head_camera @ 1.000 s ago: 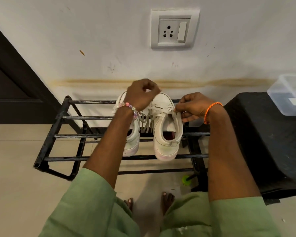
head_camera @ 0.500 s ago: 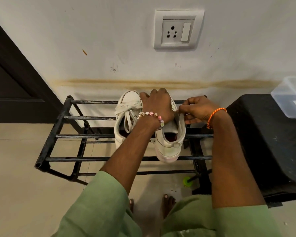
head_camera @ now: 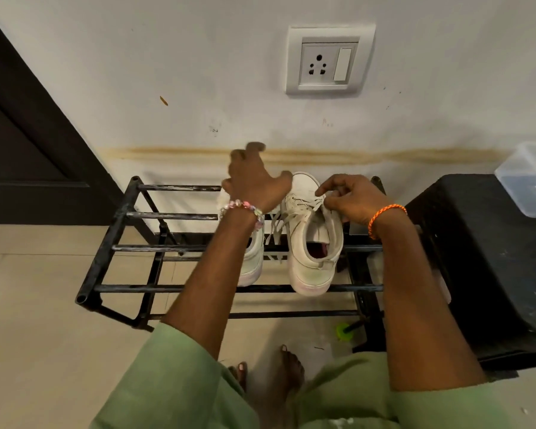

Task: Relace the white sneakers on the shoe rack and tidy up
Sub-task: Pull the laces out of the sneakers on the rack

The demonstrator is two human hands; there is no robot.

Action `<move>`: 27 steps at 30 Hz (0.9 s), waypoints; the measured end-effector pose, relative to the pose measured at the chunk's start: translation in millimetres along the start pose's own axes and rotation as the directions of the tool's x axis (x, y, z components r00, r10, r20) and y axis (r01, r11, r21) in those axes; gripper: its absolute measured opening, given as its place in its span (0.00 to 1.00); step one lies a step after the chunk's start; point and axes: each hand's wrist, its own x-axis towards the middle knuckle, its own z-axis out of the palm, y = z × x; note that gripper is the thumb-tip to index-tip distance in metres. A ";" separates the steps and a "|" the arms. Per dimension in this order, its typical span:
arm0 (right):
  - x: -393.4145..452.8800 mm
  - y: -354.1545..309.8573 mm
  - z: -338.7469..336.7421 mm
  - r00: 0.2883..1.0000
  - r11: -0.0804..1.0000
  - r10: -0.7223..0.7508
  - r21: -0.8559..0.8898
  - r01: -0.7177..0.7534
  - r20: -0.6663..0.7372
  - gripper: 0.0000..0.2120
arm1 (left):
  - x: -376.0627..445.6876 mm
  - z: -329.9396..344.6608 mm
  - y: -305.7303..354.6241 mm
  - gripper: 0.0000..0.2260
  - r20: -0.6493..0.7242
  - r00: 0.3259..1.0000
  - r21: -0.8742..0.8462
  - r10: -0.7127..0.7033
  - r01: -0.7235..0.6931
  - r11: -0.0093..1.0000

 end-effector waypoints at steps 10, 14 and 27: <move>-12.3 12.8 33.0 0.974 0.904 -0.135 -0.425 0.046 -0.181 0.10 | -35.7 35.9 -13.4 0.15 0.307 0.947 -0.158 0.091 -0.044 0.986; -6.9 13.2 36.7 0.953 0.974 -0.128 -0.216 0.068 -0.274 0.05 | -41.5 51.0 -25.8 0.10 0.117 0.974 -0.170 0.193 -0.172 0.970; 7.9 14.4 10.4 0.854 0.483 0.520 0.831 -0.277 -0.018 0.11 | -48.6 71.1 -44.4 0.07 -0.173 0.953 -0.299 0.248 -0.291 0.909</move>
